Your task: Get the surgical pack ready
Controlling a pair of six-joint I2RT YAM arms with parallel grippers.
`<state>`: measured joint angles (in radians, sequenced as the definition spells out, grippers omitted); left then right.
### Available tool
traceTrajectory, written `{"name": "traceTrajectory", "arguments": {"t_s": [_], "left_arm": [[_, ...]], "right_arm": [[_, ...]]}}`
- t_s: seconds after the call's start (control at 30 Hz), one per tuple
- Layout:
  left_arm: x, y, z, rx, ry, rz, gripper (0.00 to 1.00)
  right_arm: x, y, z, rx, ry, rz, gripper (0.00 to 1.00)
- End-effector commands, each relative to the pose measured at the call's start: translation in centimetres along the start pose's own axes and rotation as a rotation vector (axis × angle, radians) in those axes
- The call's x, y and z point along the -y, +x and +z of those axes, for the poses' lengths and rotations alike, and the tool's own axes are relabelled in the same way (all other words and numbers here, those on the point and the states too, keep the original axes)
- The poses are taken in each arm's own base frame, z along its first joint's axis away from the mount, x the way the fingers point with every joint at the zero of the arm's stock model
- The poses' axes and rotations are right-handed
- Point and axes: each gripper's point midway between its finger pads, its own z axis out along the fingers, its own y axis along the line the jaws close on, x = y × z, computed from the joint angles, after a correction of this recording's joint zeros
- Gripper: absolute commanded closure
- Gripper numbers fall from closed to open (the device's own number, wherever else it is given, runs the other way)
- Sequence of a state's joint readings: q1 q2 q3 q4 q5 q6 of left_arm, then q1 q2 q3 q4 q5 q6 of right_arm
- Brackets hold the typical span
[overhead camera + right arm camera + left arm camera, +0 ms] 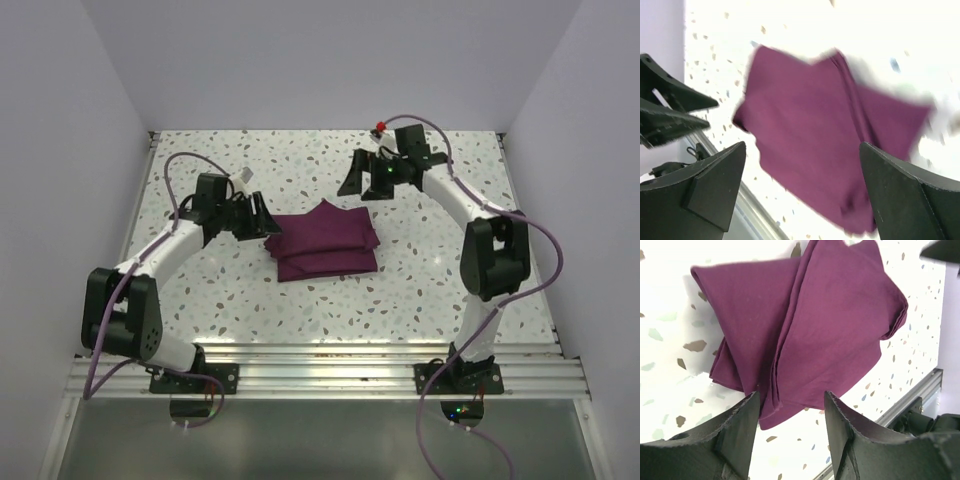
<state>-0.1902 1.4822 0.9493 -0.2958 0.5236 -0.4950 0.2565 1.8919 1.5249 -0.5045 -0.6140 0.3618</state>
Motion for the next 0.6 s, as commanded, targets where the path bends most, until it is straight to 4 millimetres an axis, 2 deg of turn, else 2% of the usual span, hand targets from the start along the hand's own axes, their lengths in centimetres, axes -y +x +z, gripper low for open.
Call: {"name": "traceTrajectory", "arguments": {"t_s": [0.0,0.03,0.13,0.23,0.4,0.5,0.57], "left_arm": [[0.6,-2.3,-1.7,0.076,-0.03,0.083,0.43],[0.6,-2.5,-2.0,0.085,-0.027,0.082,0.43],[0.6,-2.0,-2.3,0.088,-0.01,0.071,0.44],[0.5,-1.1,-2.5,0.076,0.011,0.058,0.44],[0.2,0.7,-2.8,0.075,0.032,0.029,0.45],[-0.2,1.7,-2.7,0.061,0.047,0.013,0.46],[-0.3,1.6,-2.7,0.065,0.049,0.013,0.46]], "right_arm": [[-4.0,-3.0,2.9,0.03,-0.112,-0.172,0.01],[-3.8,-3.7,4.4,0.016,-0.123,-0.173,0.01],[-3.3,-4.5,6.8,-0.003,-0.143,-0.181,0.01],[-2.3,-4.5,9.0,-0.044,-0.17,-0.186,0.01],[-0.9,-3.7,11.0,-0.103,-0.193,-0.21,0.01],[-0.8,-3.0,11.6,-0.129,-0.241,-0.202,0.01],[-1.3,-2.1,11.7,-0.155,-0.291,-0.181,0.04]]}}
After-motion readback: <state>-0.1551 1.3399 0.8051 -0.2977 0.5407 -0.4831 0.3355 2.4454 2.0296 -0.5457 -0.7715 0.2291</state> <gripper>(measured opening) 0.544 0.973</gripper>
